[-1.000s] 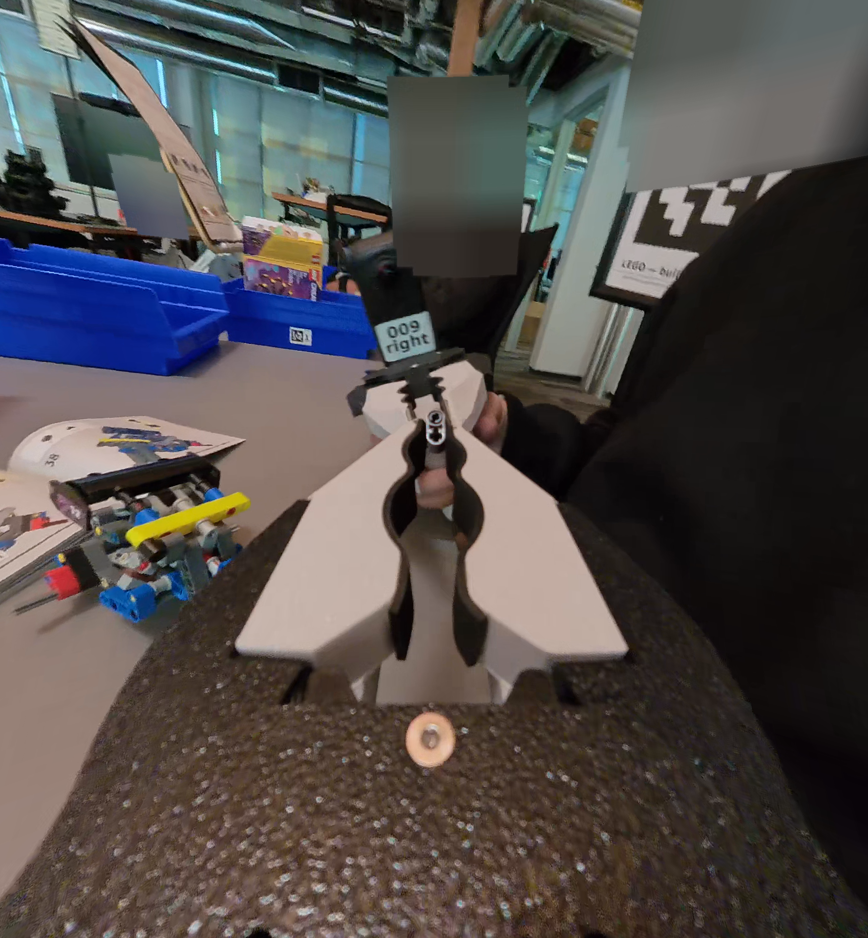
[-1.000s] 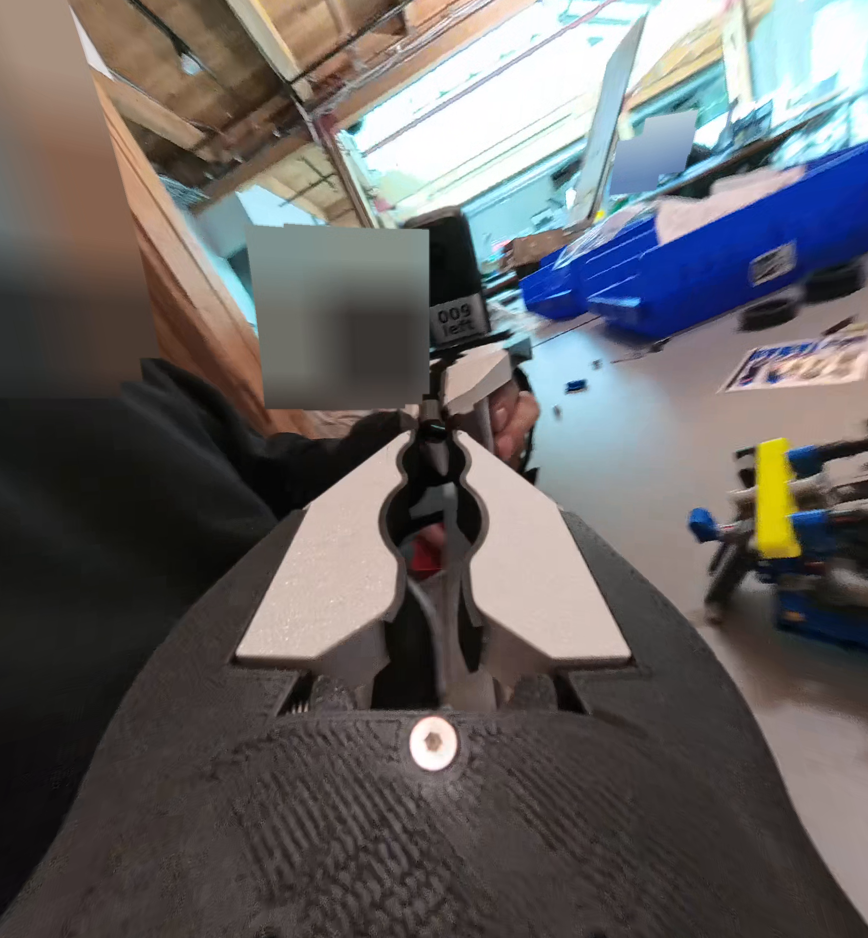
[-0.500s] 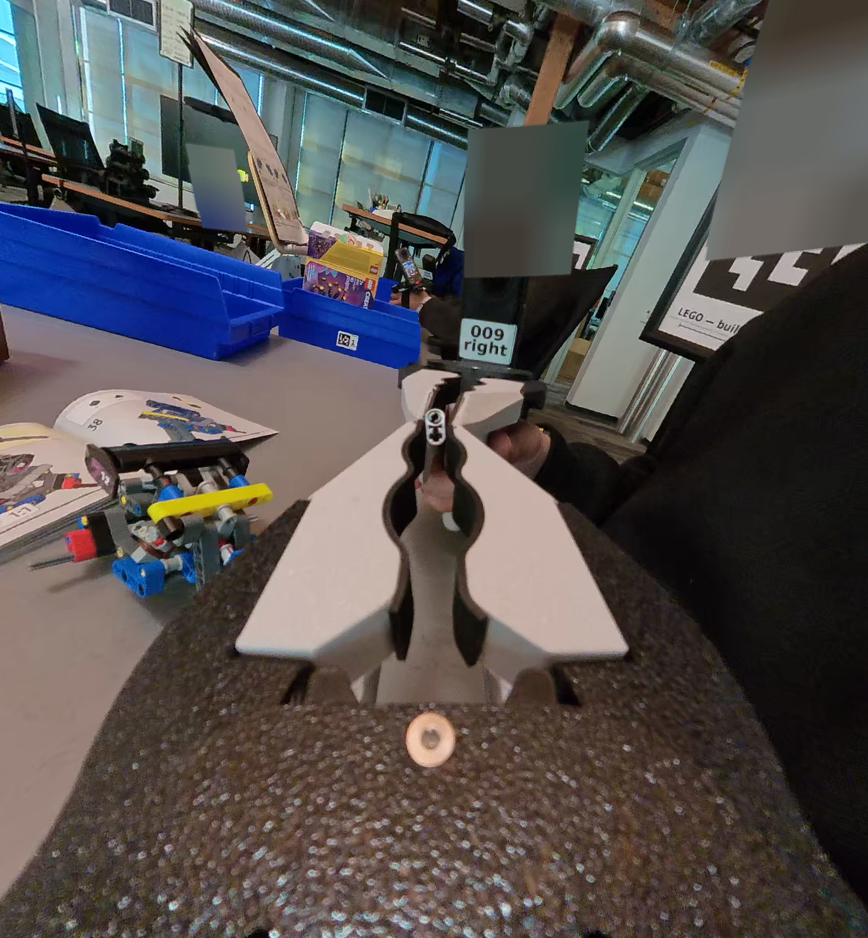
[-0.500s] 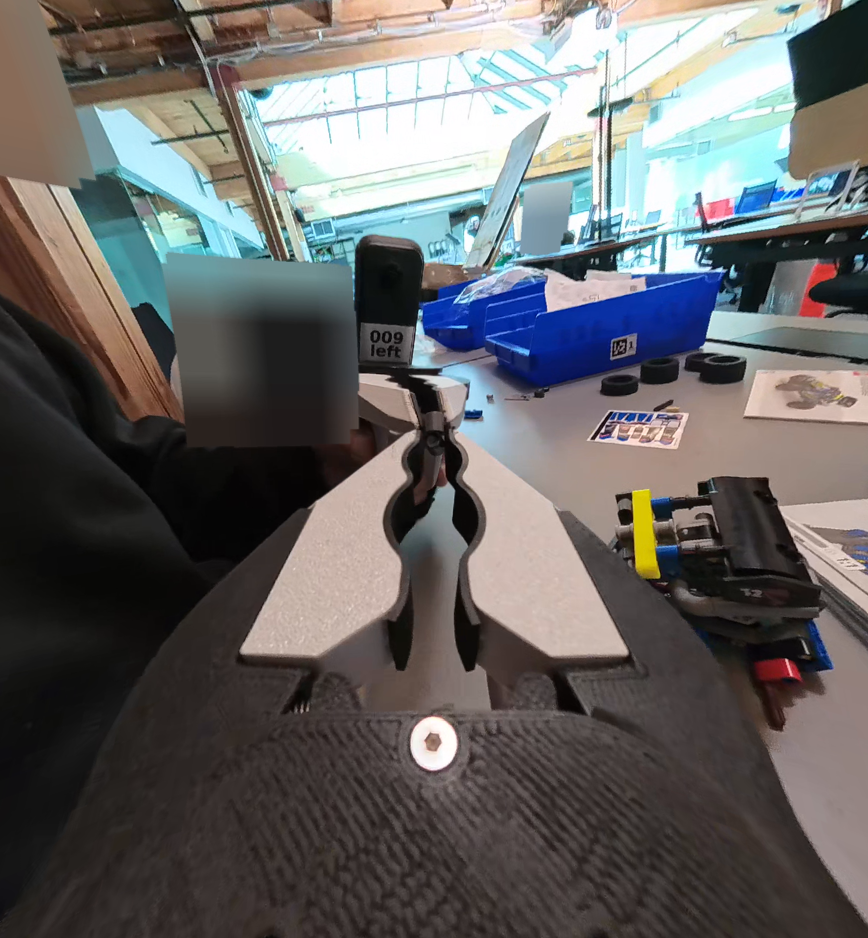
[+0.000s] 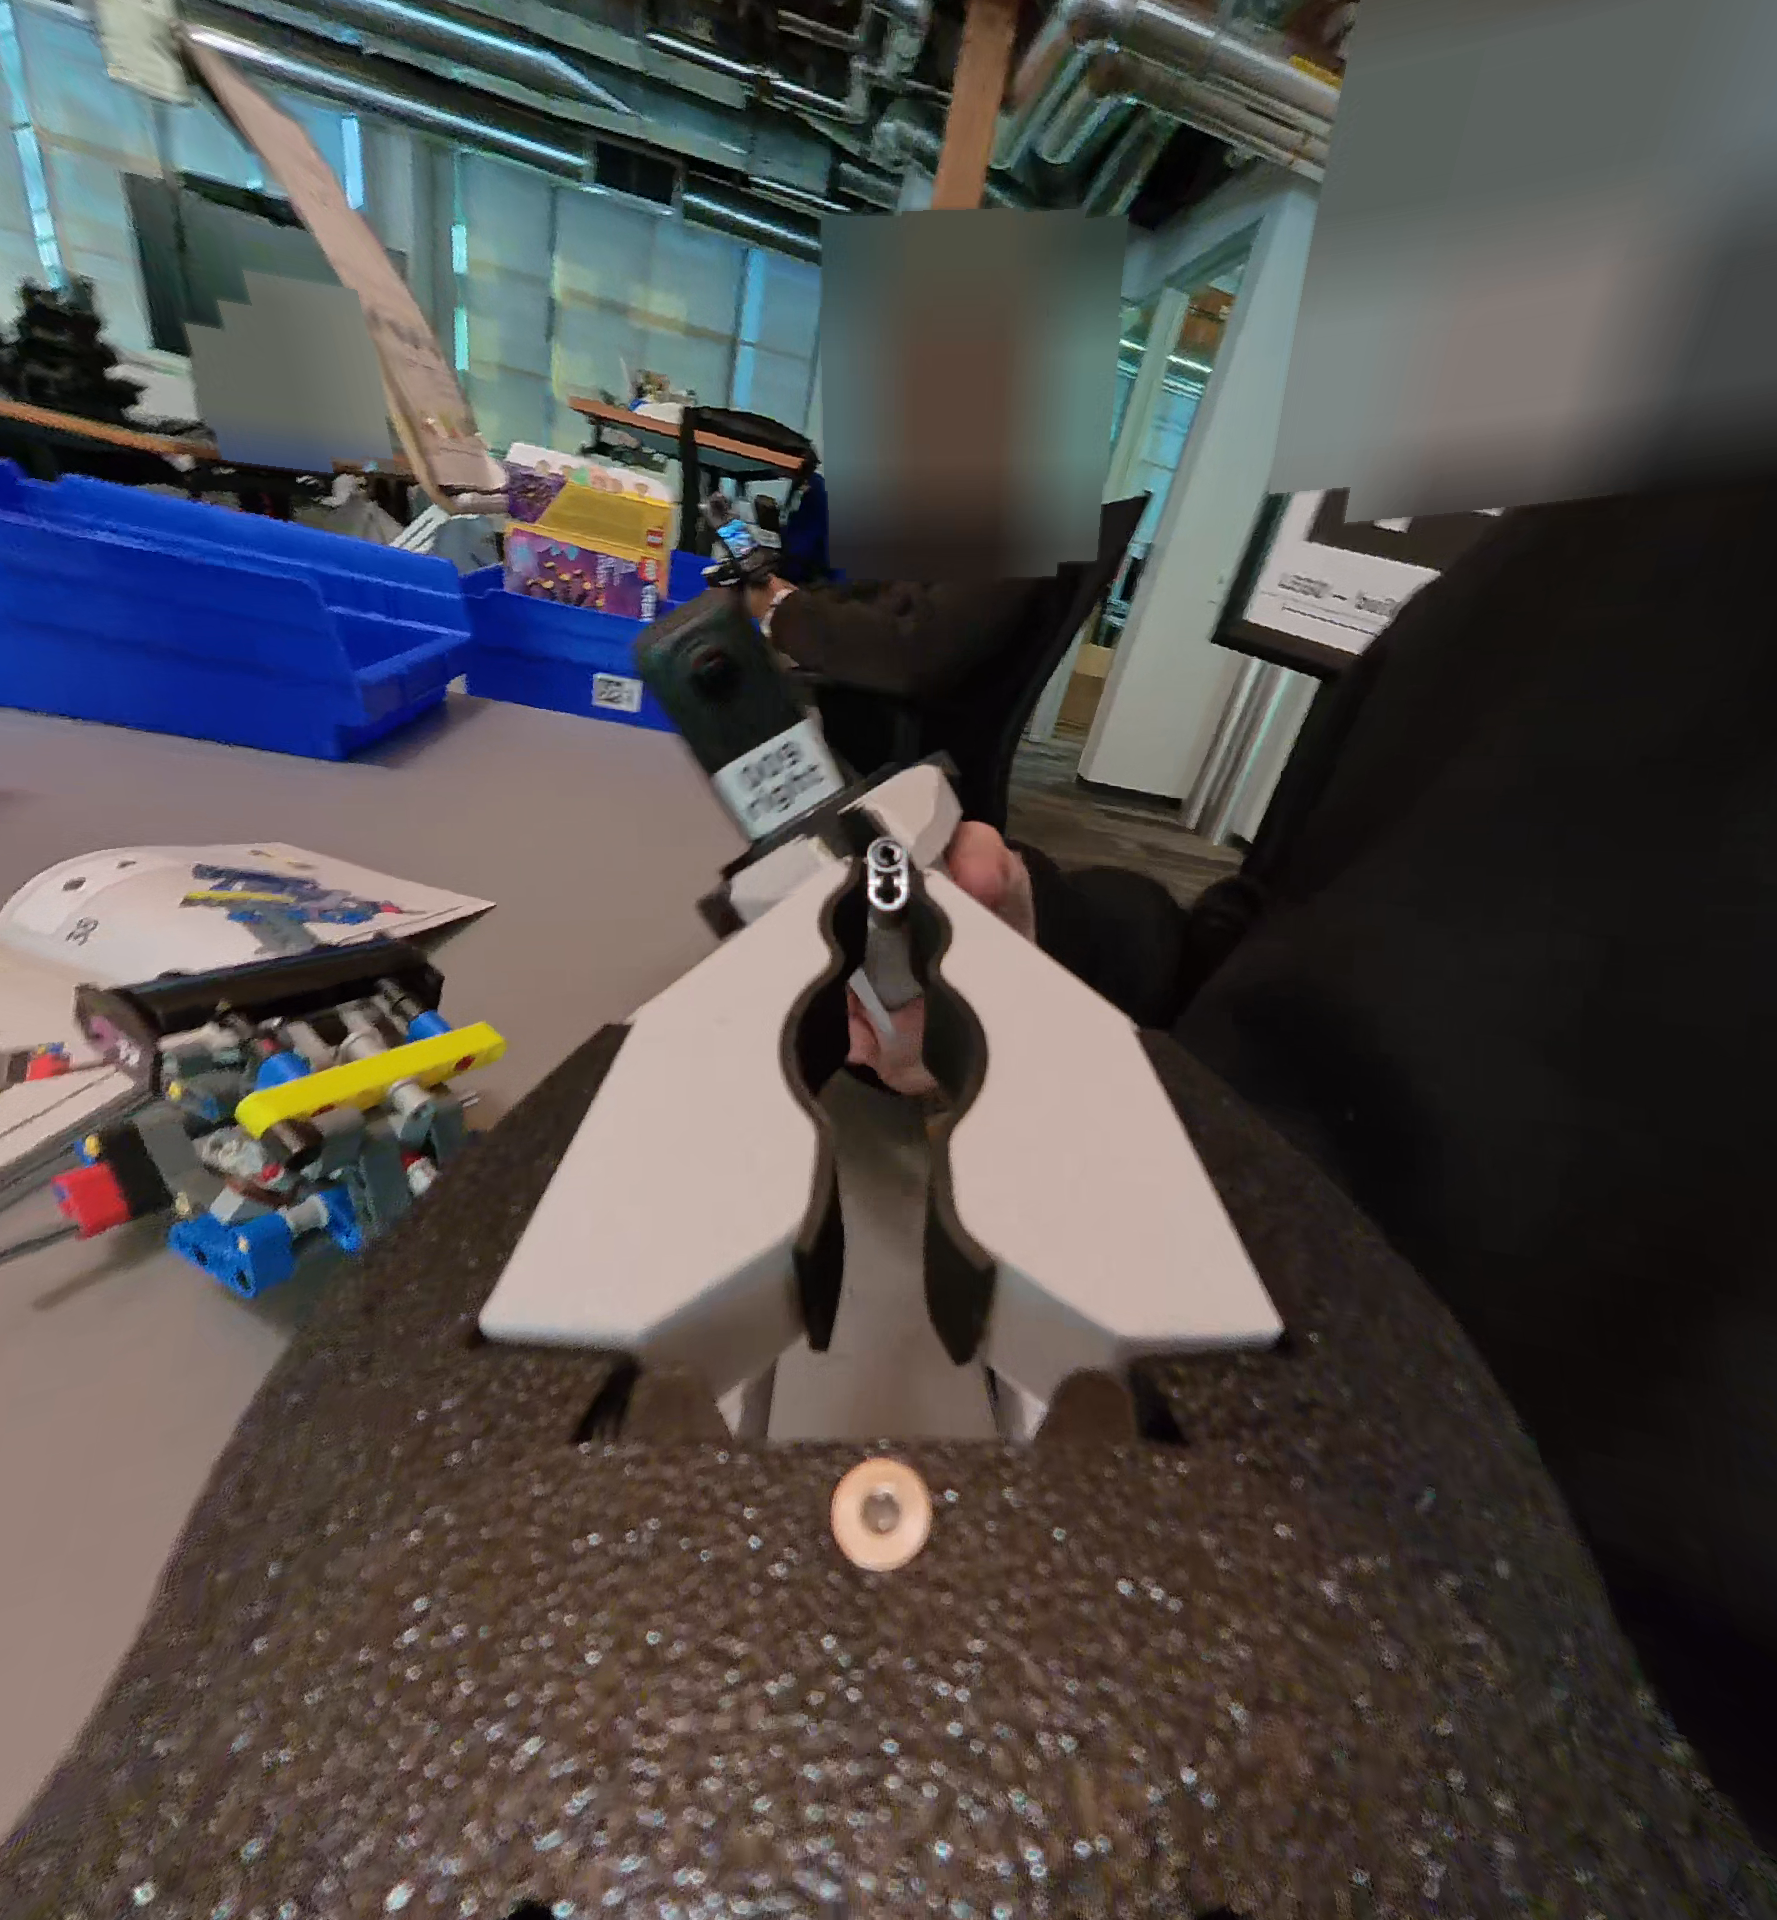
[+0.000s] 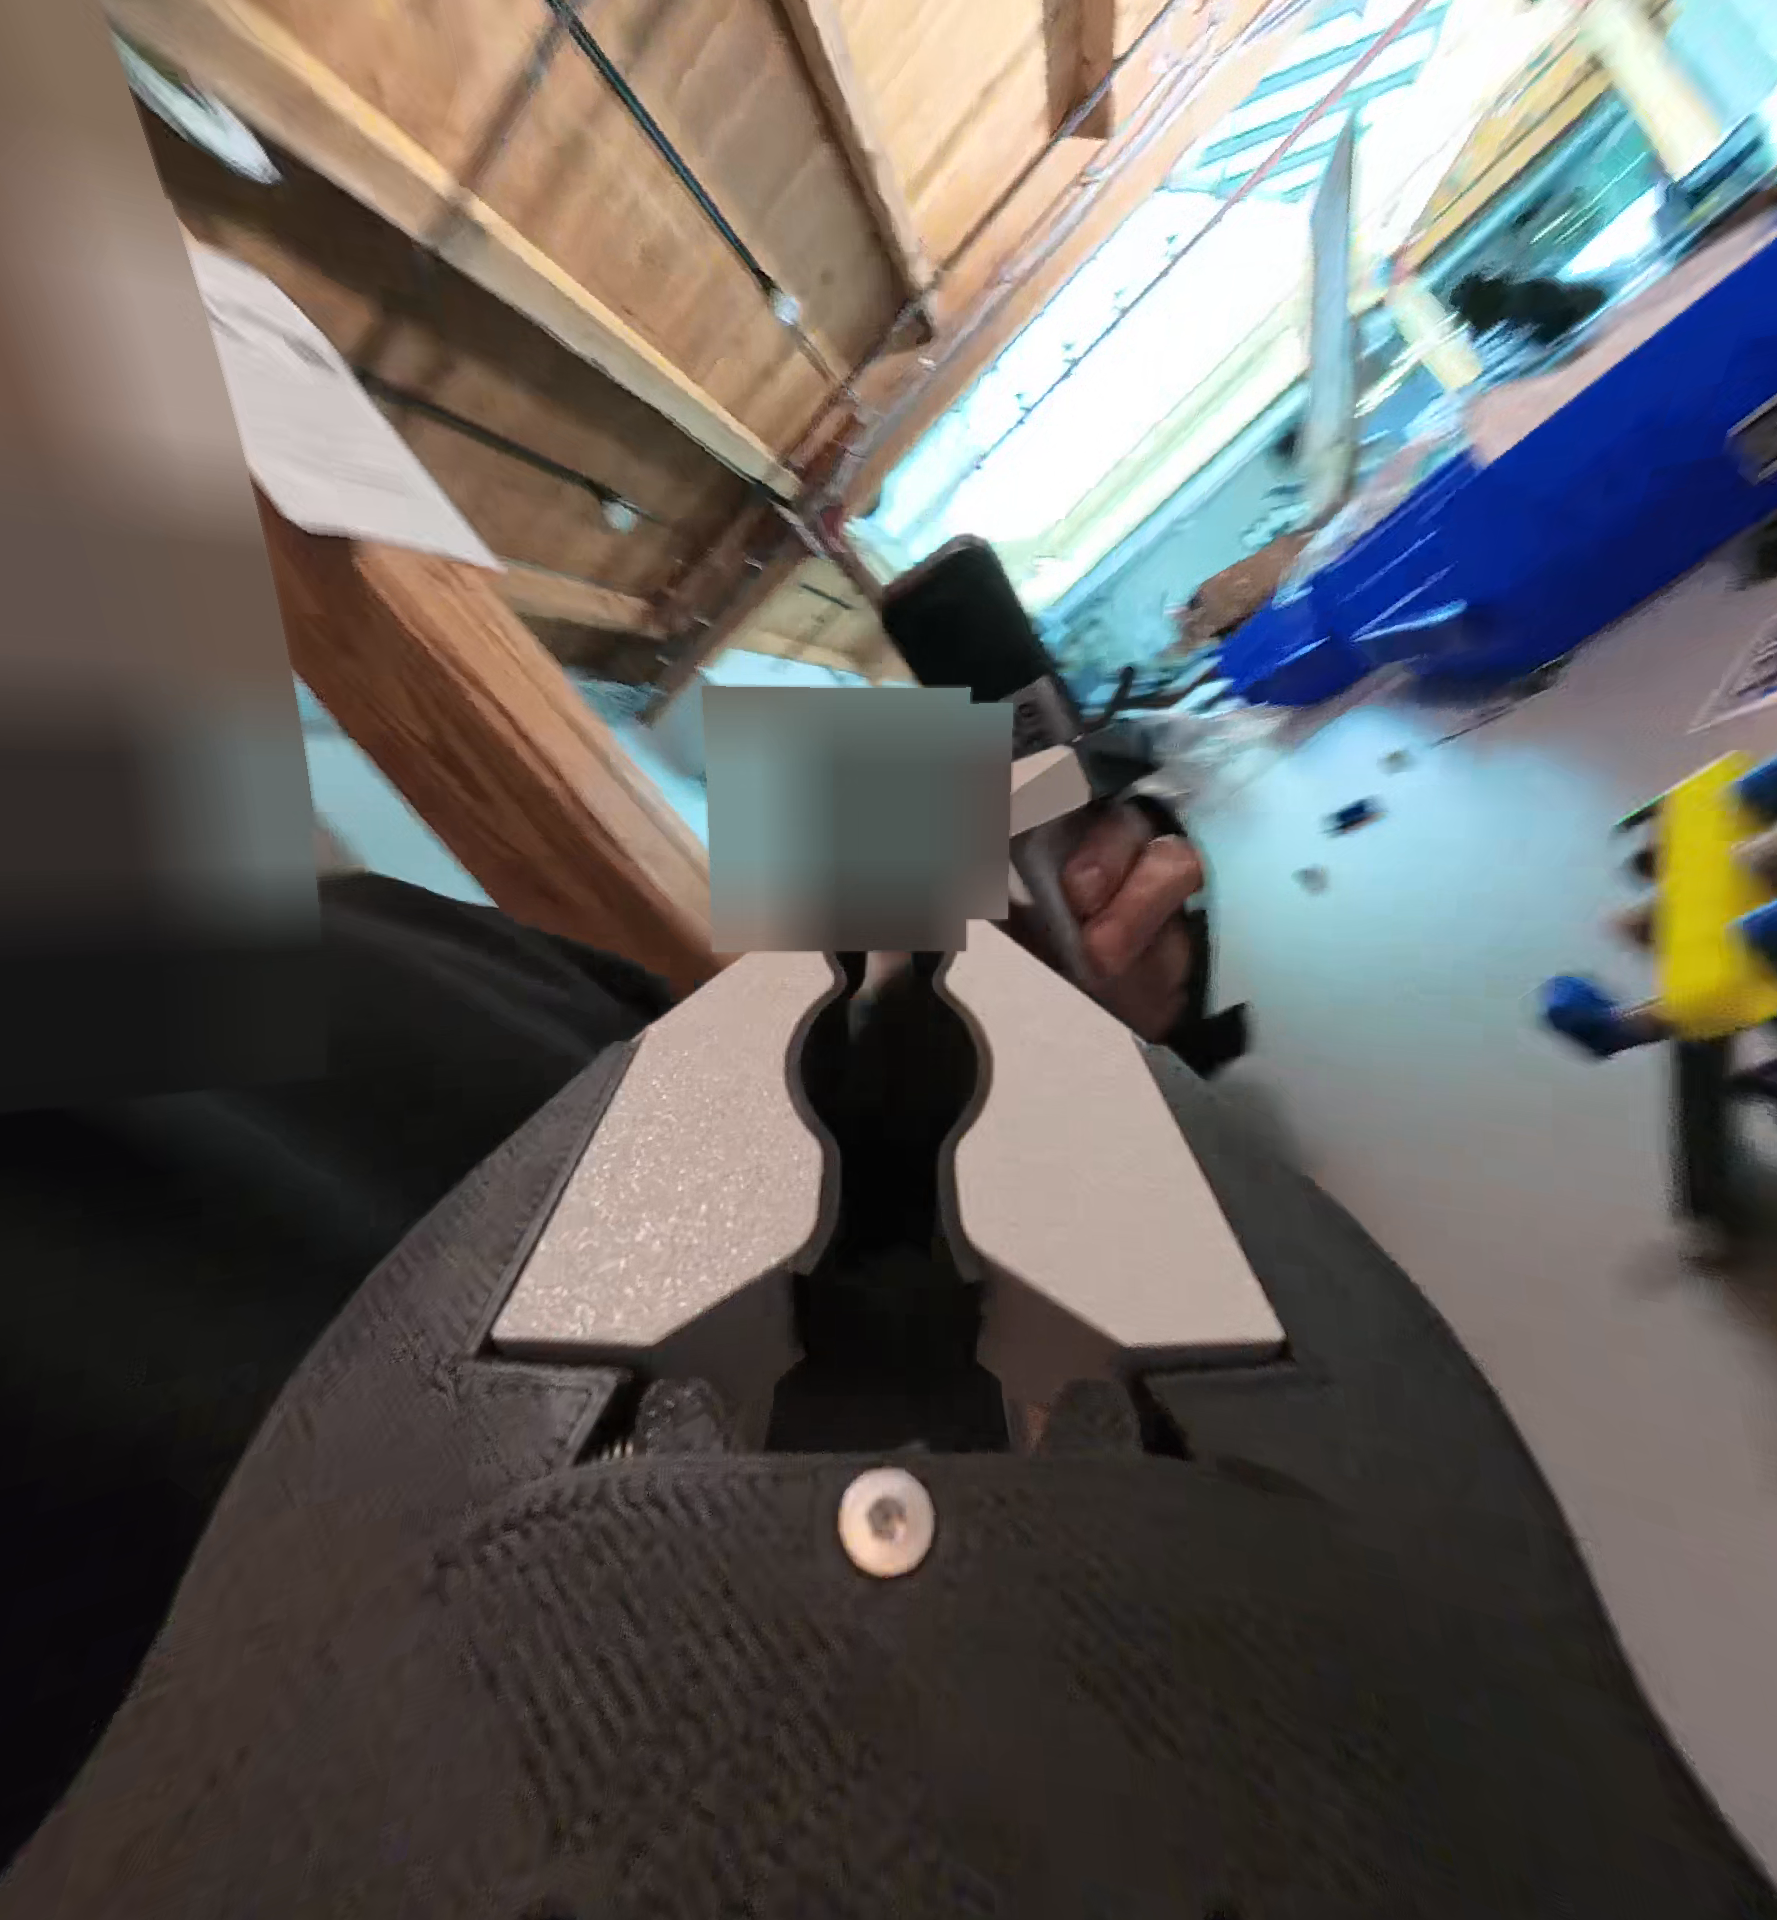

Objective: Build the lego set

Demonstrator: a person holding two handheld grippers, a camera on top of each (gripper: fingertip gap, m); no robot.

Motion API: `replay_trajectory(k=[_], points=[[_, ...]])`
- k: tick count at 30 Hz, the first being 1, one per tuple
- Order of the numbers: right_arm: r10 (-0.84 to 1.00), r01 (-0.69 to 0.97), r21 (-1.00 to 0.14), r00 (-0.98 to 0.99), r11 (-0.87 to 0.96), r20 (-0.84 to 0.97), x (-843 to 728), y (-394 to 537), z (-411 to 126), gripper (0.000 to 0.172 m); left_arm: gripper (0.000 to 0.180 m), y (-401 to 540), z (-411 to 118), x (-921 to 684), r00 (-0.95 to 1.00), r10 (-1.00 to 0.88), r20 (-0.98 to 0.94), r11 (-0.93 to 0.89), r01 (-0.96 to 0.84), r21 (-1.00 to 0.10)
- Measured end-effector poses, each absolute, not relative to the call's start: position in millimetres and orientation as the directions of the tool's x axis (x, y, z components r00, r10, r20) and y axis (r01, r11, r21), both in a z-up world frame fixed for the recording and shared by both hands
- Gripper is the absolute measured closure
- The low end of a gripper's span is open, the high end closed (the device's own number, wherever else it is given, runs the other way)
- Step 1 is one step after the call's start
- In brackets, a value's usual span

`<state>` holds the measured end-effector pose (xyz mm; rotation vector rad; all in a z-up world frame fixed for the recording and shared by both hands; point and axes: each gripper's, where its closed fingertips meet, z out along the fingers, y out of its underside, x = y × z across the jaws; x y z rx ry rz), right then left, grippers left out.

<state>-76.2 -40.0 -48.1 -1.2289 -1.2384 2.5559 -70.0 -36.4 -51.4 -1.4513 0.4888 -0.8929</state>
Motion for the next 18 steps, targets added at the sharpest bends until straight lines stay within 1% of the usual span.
replay_trajectory(k=[2,3,6,11,14,16,18], points=[[0.549,0.175,-0.803,-0.646,-0.569,-0.53,-80.0,-35.0,-50.9,0.167,0.176,-32.2,-53.7,-73.3,0.62,-0.735,0.276,-0.138,0.262,-0.955],[0.614,0.143,-0.845,-0.626,-0.516,-0.481,-81.2,-33.8,-51.2,0.168,0.176,-30.8,-54.0,-74.5,0.626,-0.723,0.292,-0.142,0.279,-0.95],[0.716,0.093,-0.905,-0.581,-0.415,-0.388,-82.5,-31.0,-51.3,0.167,0.176,-27.7,-54.8,-75.9,0.65,-0.697,0.304,-0.136,0.297,-0.945],[0.8,0.035,-0.936,-0.509,-0.351,-0.319,-87.1,-25.7,-48.9,0.167,0.176,-22.6,-52.5,-80.3,0.682,-0.647,0.34,-0.125,0.344,-0.93],[0.848,-0.007,-0.951,-0.456,-0.308,-0.271,-90.8,-22.1,-49.2,0.167,0.176,-19.4,-53.2,-83.8,0.687,-0.603,0.406,-0.146,0.405,-0.902],[0.856,-0.007,-0.955,-0.446,-0.298,-0.263,-91.4,-21.8,-51.2,0.166,0.176,-19.0,-55.4,-84.5,0.681,-0.59,0.433,-0.158,0.429,-0.889],[0.863,0.009,-0.965,-0.445,-0.263,-0.24,-90.9,-22.5,-54.8,0.167,0.176,-19.8,-59.4,-83.4,0.692,-0.597,0.407,-0.147,0.404,-0.903]])
